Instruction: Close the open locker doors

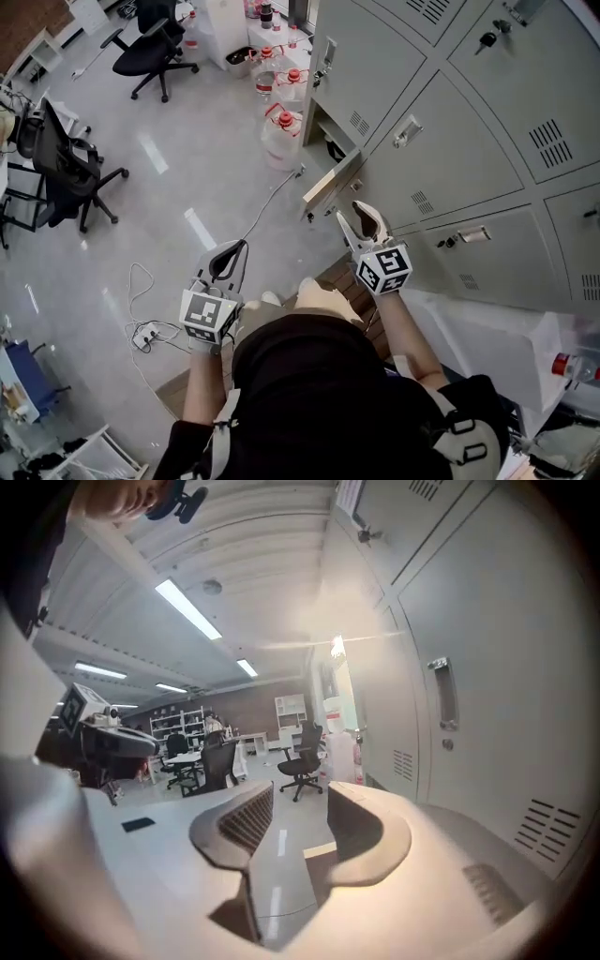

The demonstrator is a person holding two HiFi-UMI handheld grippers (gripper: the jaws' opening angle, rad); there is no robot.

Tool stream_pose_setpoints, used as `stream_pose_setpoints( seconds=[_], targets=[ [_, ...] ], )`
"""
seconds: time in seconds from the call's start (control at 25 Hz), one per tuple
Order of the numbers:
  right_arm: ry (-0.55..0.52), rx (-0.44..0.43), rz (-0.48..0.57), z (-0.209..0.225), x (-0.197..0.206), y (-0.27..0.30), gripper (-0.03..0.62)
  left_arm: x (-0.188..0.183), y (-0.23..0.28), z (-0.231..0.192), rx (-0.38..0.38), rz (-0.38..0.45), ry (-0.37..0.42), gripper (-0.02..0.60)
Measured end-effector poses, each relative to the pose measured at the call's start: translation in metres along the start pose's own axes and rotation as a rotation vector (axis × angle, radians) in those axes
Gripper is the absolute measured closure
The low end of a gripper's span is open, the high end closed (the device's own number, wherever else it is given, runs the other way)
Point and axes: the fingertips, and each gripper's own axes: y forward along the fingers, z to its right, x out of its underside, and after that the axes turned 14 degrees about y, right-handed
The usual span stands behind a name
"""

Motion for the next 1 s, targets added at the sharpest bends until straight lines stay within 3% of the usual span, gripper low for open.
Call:
stream_pose_setpoints(
  seconds=[0.24,0.52,1.0],
  targets=[
    [0.008,-0.065,-0.145,0.021,0.052,0.029,0.405,0.010,0.025,0.007,-0.044,-0.030,-0.036,0.574],
    [0.023,-0.084,-0.233,0.039,0.098,0.062,0.398,0.034,0.053,0.000,-0.041,-0.039,-0.043,0.574],
    [0.034,0.038,-0.275,0.074,0.159,0.122,0.393,0.093,0.104,-0.053,0.090,-0.002,-0.014,0.574]
  ],
)
